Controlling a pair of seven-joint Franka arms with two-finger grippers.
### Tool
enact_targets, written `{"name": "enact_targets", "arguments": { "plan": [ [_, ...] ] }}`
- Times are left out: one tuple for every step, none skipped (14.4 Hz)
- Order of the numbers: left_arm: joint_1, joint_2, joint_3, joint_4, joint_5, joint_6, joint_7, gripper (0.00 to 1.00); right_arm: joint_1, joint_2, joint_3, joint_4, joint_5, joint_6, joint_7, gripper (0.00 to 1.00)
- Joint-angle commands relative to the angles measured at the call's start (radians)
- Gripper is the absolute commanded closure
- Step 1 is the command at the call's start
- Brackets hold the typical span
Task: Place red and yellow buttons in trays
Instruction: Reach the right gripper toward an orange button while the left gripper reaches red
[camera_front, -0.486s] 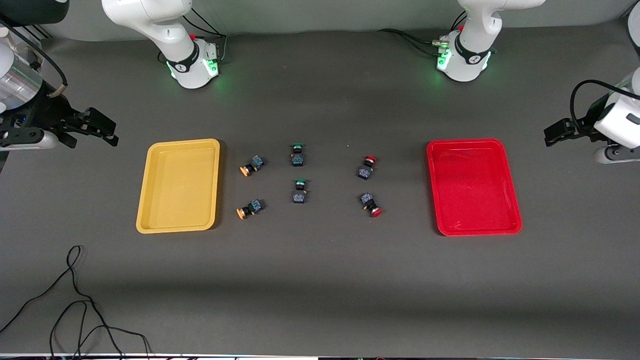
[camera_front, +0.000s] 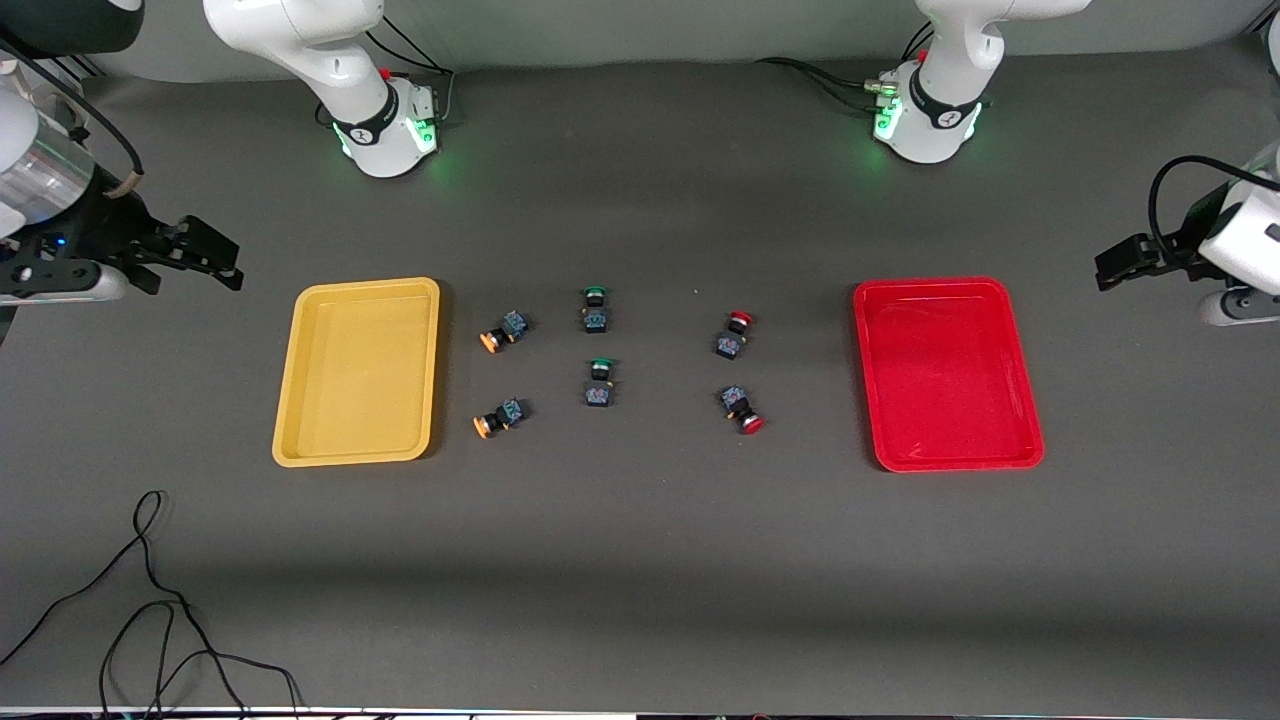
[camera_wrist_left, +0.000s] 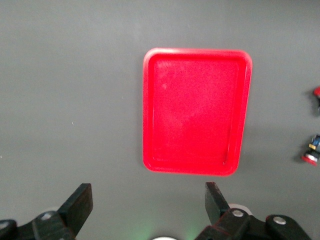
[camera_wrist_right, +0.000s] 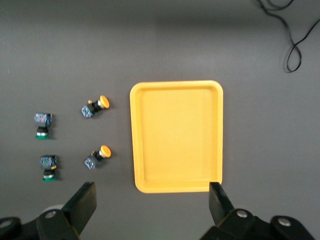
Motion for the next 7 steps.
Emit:
{"name": "enact_targets", "arguments": {
  "plan": [
    [-0.031,0.066,-0.044,0.036,0.003,-0.072,-0.027,0.0,0.006,0.086,0.056,-0.001,-0.006,-0.007,0.14,0.0],
    [-0.056,0.121,-0.079,0.064,0.014,-0.063,-0.032,0.0,0.011,0.105,0.096,-0.021,-0.005,0.022,0.222,0.0],
    [-0.08,0.211,-0.098,0.108,0.011,-0.058,-0.062,0.0,0.02,0.12,0.126,-0.053,-0.003,0.068,0.308,0.0],
    [-0.102,0.294,-0.113,0.158,-0.003,-0.041,-0.122,0.0,0.034,0.136,0.137,-0.099,0.0,0.114,0.38,0.0],
    [-0.122,0.375,-0.144,0.204,-0.021,0.006,-0.186,0.0,0.055,0.155,0.14,-0.154,0.026,0.166,0.446,0.0],
    [-0.142,0.428,-0.178,0.237,-0.04,0.063,-0.286,0.0,0.087,0.18,0.145,-0.222,0.078,0.246,0.532,0.0],
    [-0.177,0.478,-0.198,0.271,-0.035,0.119,-0.431,0.0,0.106,0.195,0.148,-0.291,0.095,0.334,0.616,0.0]
  ]
}}
